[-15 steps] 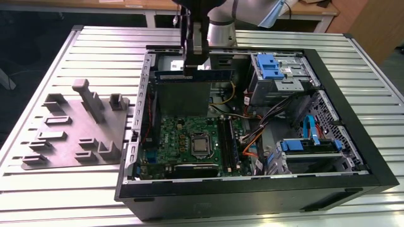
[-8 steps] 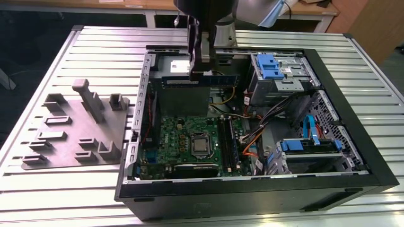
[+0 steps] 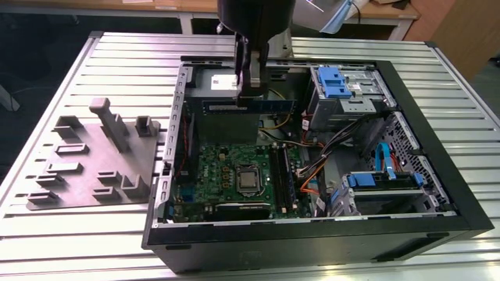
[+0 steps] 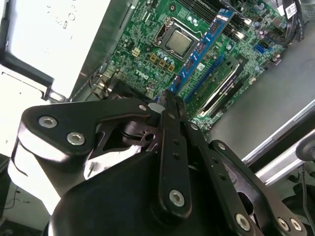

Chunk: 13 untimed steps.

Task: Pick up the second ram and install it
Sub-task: 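Pick up the second ram and move it above second insertion slot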

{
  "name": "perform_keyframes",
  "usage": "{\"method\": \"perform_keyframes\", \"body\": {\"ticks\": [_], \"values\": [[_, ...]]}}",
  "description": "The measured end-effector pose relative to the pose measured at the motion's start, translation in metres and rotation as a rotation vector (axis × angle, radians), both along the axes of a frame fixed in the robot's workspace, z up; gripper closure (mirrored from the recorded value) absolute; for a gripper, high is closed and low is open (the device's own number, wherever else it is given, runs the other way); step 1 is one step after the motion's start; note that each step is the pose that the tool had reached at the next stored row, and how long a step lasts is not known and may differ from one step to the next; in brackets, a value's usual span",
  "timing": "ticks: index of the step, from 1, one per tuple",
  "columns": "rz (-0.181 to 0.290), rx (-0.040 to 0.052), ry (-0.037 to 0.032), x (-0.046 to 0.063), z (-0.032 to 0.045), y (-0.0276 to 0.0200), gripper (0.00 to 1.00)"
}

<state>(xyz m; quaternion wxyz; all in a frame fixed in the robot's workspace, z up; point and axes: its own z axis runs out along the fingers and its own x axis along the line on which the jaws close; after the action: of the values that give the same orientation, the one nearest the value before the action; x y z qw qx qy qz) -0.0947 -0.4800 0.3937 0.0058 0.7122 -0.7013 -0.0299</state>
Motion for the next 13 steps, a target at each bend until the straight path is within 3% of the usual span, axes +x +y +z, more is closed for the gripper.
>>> {"method": "perform_keyframes", "body": {"ticks": [13], "values": [[-0.025, 0.0001, -0.0001, 0.001, -0.0203, -0.0001, 0.88]]}}
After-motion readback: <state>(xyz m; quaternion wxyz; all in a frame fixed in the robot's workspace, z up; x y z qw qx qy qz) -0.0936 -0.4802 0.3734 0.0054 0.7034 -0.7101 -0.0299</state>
